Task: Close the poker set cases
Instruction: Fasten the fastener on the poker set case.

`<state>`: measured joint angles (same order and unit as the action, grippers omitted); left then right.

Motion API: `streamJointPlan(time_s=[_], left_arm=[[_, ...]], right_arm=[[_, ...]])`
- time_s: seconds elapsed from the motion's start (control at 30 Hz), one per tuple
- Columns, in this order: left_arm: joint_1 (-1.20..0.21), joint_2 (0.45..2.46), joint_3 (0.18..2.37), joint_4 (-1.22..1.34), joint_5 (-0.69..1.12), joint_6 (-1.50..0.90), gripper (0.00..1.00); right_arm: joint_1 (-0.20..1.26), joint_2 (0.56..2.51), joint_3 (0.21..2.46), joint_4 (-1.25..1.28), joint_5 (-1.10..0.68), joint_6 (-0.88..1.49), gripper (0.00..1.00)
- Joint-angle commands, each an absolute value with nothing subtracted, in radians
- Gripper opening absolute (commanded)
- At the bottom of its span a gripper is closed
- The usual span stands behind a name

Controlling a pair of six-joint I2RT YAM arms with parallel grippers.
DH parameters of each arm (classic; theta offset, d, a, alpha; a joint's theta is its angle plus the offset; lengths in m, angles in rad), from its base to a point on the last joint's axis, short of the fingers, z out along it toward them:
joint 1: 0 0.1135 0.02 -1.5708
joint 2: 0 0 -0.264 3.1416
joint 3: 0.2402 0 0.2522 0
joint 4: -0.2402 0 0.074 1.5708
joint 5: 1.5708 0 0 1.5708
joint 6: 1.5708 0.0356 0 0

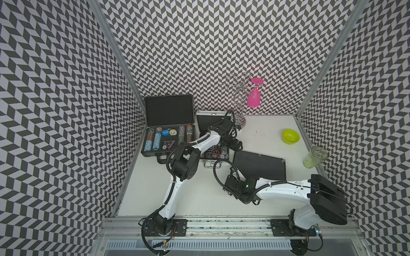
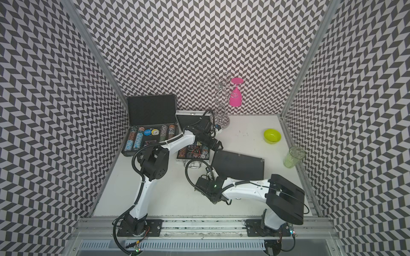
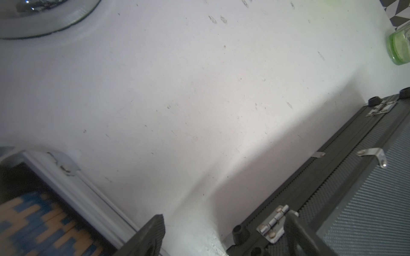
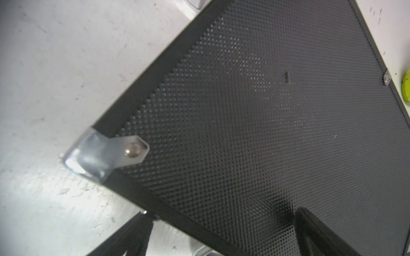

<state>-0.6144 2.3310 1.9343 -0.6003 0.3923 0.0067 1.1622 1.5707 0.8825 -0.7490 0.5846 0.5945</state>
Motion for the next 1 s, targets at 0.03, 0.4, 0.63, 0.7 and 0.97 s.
streamJointPlan(time_s=[0.03, 0.4, 0.63, 0.7, 0.97], left_arm=[[-0.606, 2.339, 1.953, -0.629, 0.409, 0.026, 0.87], [-0.606, 2.344, 1.961, -0.632, 0.411, 0.026, 0.86], [-0.604, 2.339, 1.960, -0.636, 0.410, 0.028, 0.86], [-0.604, 2.339, 1.960, -0.636, 0.410, 0.025, 0.86], [-0.604, 2.345, 1.958, -0.635, 0.422, 0.020, 0.84]], right_arm=[[1.155, 1.648, 0.811, -0.732, 0.408, 0.648, 1.00], [1.165, 1.707, 0.833, -0.724, 0.402, 0.643, 1.00], [1.163, 1.729, 0.830, -0.709, 0.423, 0.659, 0.96], [1.163, 1.734, 0.826, -0.711, 0.425, 0.661, 0.95], [1.163, 1.721, 0.807, -0.688, 0.418, 0.678, 0.86]])
